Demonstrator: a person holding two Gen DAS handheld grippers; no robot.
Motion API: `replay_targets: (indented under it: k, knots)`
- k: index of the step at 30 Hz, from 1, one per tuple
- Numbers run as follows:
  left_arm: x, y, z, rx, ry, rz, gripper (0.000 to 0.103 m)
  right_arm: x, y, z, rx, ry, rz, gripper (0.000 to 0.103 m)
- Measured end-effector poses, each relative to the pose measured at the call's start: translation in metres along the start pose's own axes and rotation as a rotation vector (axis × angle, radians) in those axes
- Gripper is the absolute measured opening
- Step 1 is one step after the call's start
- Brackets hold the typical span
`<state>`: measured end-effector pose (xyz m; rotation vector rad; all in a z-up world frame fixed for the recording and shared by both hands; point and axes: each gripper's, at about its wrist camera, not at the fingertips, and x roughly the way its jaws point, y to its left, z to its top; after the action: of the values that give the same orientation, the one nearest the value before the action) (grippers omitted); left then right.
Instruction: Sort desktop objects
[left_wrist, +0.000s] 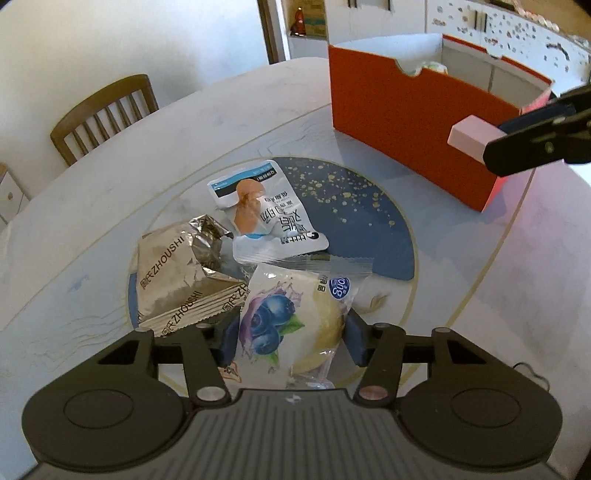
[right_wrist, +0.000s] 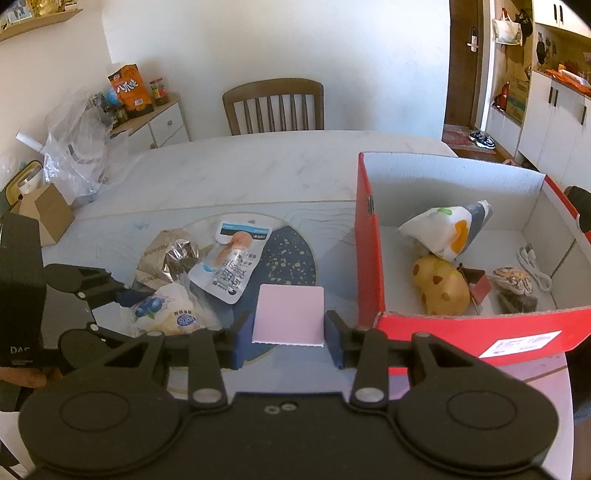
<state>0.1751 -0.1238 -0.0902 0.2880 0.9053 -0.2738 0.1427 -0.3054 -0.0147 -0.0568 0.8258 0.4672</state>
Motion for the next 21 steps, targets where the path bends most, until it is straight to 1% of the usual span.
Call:
replay_targets:
  k: [3,7,15,21]
  knots:
    - [-0.008,-0.002,0.006,-0.015,-0.006,0.011,0.053,-0.001,-0.002,0.004,0.0,-0.007,0.006,0.04]
    - [-0.026,-0.008,0.019,-0.04,-0.033,-0.006,0.053,-0.006,-0.008,0.01,0.003,-0.019,0.015,0.04]
    - [-0.054,-0.024,0.06,-0.078,-0.105,-0.035,0.053,-0.022,-0.028,0.019,0.008,-0.049,0.026,0.04]
    - [-0.06,-0.044,0.088,-0.076,-0.132,-0.072,0.053,-0.03,-0.055,0.021,0.023,-0.06,0.008,0.04]
